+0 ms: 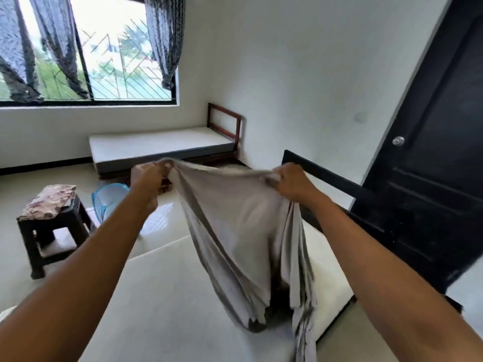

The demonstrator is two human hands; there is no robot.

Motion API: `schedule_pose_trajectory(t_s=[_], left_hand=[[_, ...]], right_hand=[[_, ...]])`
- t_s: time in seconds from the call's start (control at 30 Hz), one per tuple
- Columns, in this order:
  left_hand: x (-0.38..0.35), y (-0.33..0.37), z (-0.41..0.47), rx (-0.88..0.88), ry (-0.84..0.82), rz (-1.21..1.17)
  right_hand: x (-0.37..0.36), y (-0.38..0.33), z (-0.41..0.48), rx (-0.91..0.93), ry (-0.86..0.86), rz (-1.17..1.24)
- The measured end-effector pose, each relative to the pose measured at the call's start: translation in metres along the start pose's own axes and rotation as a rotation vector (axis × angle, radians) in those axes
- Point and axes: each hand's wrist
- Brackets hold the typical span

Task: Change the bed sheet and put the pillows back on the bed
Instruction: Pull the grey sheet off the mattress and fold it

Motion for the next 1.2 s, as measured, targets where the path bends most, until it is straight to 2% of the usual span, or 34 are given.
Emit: schedule_pose_trajectory(t_s=[0.07,0.1,0.23,0.4,0.5,0.57,0.63,0.83,0.97,1.1,1.2], left_hand=[[0.008,-0.006,-0.007,0.005,-0.085,0.036],[0.011,-0.006,-0.010,0.003,-0.138,0.027],[0.013,0.010,-0.012,-0.027,-0.288,-0.004],[0.005,0.021,-0.016,-0.113,-0.313,0.000],[0.008,0.023,-0.018,-0.130,-0.306,-0.027],[0.013,0.022,-0.018,-0.122,-0.317,-0.041],[0.017,0.016,-0.020,-0.109,-0.346,-0.044],[0.040,-0.003,-0.023,-0.001,-0.330,-0.157],[0.064,-0.017,-0.020,0.112,-0.392,-0.338],[0.072,-0.029,-0.025,0.073,-0.491,-0.271],[0.068,-0.033,-0.027,0.046,-0.630,-0.278]], right_hand=[[0.003,-0.009,-0.004,-0.048,0.209,0.065],[0.003,-0.015,-0.006,-0.070,0.246,0.107],[-0.019,-0.051,-0.009,-0.215,0.137,0.211],[-0.069,-0.089,-0.004,-0.212,0.058,0.353],[-0.097,-0.103,0.005,-0.214,0.077,0.383],[-0.112,-0.114,0.010,-0.231,0.099,0.507],[-0.127,-0.130,0.015,-0.211,0.124,0.595],[-0.149,-0.153,0.034,-0.093,0.279,0.631],[-0.138,-0.142,0.039,-0.003,0.251,0.601],[-0.130,-0.134,0.041,0.066,0.203,0.583],[-0.124,-0.127,0.039,0.046,0.201,0.690]])
Point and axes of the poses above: each hand's wrist, its own z-axis towards the middle knuckle, its own x-axis out of the back of the hand, y = z × x, and after that the axes turned 14 degrees about x, right-handed
